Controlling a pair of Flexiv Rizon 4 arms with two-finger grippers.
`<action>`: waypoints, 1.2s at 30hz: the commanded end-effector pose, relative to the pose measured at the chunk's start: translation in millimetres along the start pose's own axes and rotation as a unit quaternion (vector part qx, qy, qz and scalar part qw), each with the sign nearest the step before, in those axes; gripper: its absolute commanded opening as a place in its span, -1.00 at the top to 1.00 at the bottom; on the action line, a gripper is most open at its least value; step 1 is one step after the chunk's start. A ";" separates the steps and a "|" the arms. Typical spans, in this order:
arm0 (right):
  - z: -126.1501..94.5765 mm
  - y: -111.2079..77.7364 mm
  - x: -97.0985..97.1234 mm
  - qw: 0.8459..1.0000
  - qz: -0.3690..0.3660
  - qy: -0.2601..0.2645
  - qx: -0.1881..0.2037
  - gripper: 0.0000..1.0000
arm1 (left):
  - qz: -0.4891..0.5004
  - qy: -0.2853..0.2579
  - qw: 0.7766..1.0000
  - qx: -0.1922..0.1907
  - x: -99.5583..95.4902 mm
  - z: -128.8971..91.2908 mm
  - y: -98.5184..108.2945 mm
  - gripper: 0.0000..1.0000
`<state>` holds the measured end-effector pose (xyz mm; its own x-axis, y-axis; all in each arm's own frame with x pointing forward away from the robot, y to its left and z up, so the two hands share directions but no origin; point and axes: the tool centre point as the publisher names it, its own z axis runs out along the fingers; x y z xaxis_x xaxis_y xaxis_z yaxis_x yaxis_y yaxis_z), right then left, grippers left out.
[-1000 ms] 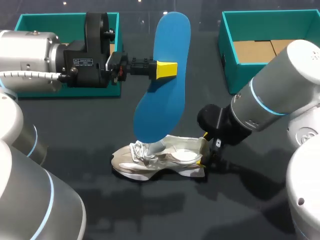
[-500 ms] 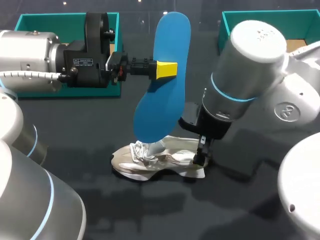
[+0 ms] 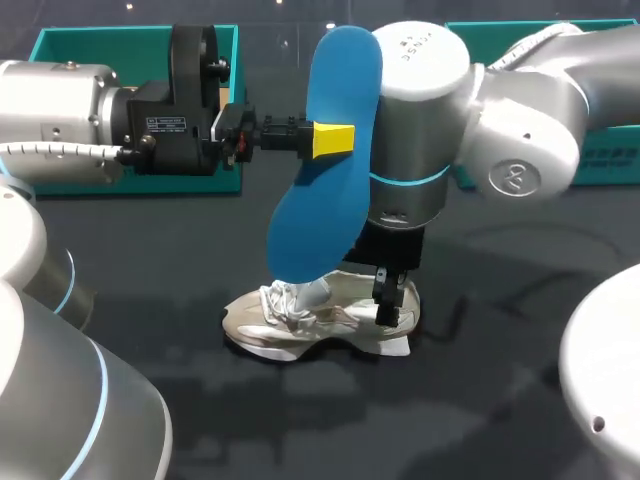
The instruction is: Take the shoe out of the shoebox, open the shoe tongue, remove and reinsert the insole, then place the shoe into the shoebox
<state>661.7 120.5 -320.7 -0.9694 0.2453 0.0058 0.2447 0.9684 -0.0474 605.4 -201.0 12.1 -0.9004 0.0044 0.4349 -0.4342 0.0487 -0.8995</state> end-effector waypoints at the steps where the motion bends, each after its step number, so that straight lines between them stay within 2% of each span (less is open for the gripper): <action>1: -0.7 5.8 -4.0 1.000 -0.003 -0.002 0.029 -1.00 | 0.000 0.000 1.000 0.001 0.2 0.5 1.1 1.00; 17: -10.4 16.4 -28.7 0.999 -0.030 -0.016 0.015 -1.00 | 0.000 0.000 1.000 0.001 0.2 0.5 1.1 1.00; 22: -11.4 25.3 -39.8 0.999 -0.045 -0.022 0.012 -1.00 | 0.000 0.000 1.000 0.001 0.2 0.5 1.1 1.00; 28: -5.2 36.9 -48.1 0.998 -0.060 -0.026 0.006 -1.00 | 0.000 0.000 1.000 0.001 0.2 0.5 1.1 1.00; 36: 15.6 51.7 -56.4 0.998 -0.064 -0.016 0.008 -1.00 | 0.000 0.000 1.000 0.001 0.2 0.5 1.1 1.00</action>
<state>722.6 146.1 -326.5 -0.9925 0.1185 -0.0306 0.1200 0.9915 -0.0501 605.4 -201.0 12.1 -0.9004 0.0043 0.4350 -0.4343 0.0488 -0.8994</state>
